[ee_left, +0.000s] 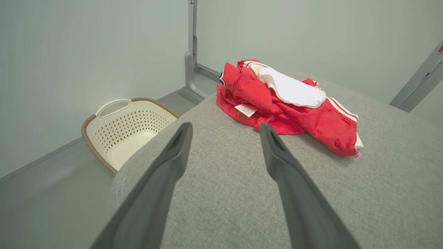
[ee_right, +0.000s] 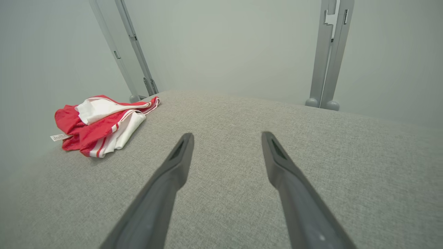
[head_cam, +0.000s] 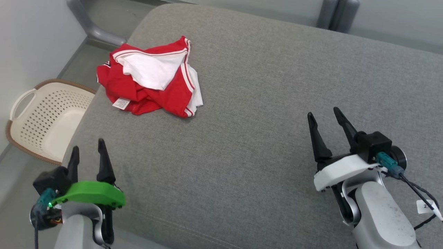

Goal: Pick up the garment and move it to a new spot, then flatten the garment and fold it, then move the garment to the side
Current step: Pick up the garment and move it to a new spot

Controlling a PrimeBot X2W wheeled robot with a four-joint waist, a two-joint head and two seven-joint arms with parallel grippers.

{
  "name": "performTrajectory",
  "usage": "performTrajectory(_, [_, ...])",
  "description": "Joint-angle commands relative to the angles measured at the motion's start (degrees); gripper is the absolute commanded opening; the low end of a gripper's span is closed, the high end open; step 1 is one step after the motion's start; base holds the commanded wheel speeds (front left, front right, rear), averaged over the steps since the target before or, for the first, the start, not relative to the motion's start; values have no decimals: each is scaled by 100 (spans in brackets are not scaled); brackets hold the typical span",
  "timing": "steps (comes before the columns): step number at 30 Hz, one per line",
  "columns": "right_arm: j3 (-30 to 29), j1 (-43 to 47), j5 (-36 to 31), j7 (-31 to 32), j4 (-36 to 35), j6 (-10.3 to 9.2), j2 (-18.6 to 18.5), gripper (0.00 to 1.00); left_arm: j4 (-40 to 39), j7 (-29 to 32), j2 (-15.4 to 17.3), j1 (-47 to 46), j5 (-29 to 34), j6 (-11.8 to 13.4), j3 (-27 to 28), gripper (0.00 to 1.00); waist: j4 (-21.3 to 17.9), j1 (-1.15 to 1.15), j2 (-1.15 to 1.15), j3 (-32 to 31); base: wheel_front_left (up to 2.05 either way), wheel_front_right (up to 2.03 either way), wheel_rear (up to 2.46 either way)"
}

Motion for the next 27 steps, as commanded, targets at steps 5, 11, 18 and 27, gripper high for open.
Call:
performTrajectory(5, [100,-312,35,0,-237,-6,-192,100,392,0,22,-802,59,-199,269,100,-698,0,0,722,0,0,0])
performTrajectory(11, [177,-559,28,0,-468,-6,-320,100,843,-1,174,-1552,208,-350,642,100,-1098,0,0,1111,0,0,0])
performTrajectory(18, [283,-715,-44,0,-794,-6,-414,100,1513,0,513,-2309,299,-392,1026,100,-1530,0,0,1446,0,0,0])
performTrajectory(27, [250,-781,-22,0,-948,-7,-435,100,2539,0,865,-2958,422,-219,1244,100,-1876,0,0,1735,0,0,0])
